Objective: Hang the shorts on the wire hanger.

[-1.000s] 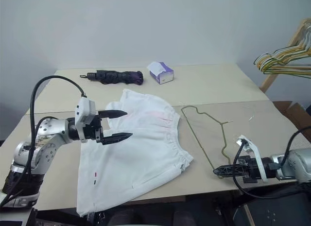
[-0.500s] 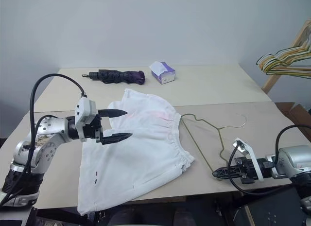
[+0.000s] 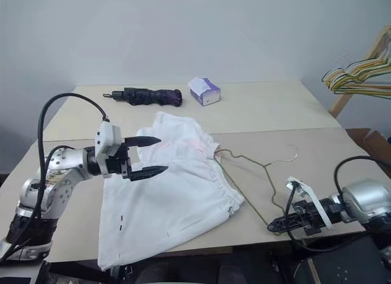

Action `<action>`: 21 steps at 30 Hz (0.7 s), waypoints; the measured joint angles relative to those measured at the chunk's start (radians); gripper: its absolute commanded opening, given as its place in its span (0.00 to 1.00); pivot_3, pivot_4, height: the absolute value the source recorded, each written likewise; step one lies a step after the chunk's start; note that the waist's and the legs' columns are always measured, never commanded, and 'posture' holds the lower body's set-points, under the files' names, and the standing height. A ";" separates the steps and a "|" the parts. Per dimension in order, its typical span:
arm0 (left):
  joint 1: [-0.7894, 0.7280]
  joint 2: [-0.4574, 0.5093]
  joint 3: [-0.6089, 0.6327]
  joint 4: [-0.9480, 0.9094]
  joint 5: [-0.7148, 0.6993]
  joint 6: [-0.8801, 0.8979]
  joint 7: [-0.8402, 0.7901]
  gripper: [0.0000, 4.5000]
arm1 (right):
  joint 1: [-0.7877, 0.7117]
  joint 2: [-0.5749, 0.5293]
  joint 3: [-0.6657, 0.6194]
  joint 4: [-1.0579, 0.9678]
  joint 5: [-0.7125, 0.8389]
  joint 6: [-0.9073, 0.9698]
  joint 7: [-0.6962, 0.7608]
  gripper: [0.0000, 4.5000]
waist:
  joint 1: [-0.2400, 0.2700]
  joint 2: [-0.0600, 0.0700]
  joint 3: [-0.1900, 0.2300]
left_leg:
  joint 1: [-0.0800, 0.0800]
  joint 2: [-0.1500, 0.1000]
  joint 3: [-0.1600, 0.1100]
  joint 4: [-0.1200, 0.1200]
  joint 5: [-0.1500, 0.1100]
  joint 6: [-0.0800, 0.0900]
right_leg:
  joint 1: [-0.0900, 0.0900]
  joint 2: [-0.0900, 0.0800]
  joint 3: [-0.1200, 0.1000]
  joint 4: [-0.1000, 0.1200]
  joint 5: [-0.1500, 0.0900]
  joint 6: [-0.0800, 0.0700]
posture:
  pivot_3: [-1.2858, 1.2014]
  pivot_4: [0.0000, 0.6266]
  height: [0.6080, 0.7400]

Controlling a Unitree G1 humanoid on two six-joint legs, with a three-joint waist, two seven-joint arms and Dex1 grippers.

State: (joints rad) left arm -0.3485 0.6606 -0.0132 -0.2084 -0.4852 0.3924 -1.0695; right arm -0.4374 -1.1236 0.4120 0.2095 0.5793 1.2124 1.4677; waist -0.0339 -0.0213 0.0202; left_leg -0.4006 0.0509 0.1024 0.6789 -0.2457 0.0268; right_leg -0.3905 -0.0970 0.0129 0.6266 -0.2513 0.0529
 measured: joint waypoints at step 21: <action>0.037 -0.052 -0.015 -0.048 0.034 -0.017 0.099 0.99 | -0.458 0.114 0.429 0.405 -0.043 -0.201 0.086 0.00 | 0.036 0.001 0.000 | -0.008 0.000 0.005 0.001 0.000 0.000 | -0.011 0.000 0.001 0.004 0.001 -0.001 | 0.55 0.00 1.00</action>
State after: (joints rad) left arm -0.3115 0.6086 -0.0281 -0.2560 -0.4508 0.3757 -0.9708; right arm -0.8959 -1.0098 0.8411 0.6144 0.5360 1.0112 1.5540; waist 0.0017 -0.0199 0.0203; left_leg -0.4089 0.0511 0.1073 0.6796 -0.2456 0.0267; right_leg -0.4010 -0.0970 0.0139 0.6301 -0.2508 0.0524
